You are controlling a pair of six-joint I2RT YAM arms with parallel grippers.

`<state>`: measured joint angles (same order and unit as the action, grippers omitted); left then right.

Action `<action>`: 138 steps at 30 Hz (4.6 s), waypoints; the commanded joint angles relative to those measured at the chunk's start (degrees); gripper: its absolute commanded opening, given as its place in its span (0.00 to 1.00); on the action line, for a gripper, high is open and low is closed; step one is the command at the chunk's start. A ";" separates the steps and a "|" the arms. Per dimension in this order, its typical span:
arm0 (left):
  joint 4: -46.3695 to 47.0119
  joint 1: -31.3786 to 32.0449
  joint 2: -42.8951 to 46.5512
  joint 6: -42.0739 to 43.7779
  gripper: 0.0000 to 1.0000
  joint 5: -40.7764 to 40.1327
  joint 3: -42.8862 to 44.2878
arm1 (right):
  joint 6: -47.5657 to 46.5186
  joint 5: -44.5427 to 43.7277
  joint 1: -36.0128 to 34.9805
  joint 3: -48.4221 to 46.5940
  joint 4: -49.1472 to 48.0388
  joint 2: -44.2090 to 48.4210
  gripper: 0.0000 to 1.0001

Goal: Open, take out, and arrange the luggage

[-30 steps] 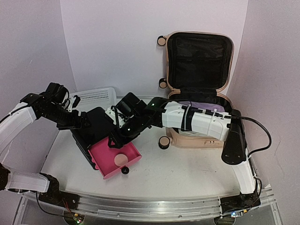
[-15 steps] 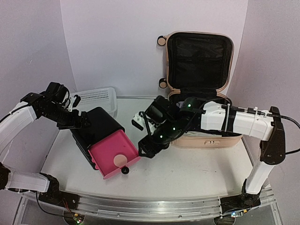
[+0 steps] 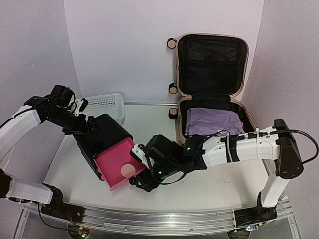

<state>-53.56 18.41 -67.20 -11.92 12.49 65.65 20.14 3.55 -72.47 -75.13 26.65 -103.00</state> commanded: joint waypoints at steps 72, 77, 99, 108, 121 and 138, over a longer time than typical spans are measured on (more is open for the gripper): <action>2.33 -0.11 7.99 -3.46 0.99 8.39 1.59 | 10.64 24.37 25.21 -17.56 -14.70 -13.45 0.98; 2.15 -0.13 9.83 -4.08 0.99 8.62 0.46 | 20.72 25.67 26.18 -23.73 -17.15 -18.09 0.93; 1.14 -0.11 10.04 -3.44 0.99 7.24 -0.14 | 33.26 28.52 18.17 -32.42 -27.47 -27.45 0.69; 0.92 -0.10 10.76 -4.11 0.99 7.30 0.73 | 34.42 15.19 10.26 -31.69 -33.94 -29.22 0.68; -0.12 -0.13 12.61 -5.62 1.00 7.52 0.54 | 30.02 9.41 4.70 -52.19 -28.60 -42.54 0.72; 0.78 0.14 -1.72 -1.42 0.96 14.12 9.74 | -15.44 -24.43 10.87 -10.68 0.10 4.21 0.98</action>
<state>-54.48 18.41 -65.23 -16.16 23.49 69.84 20.58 -3.44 -61.80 -92.36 18.63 -111.33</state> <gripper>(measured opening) 0.969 0.983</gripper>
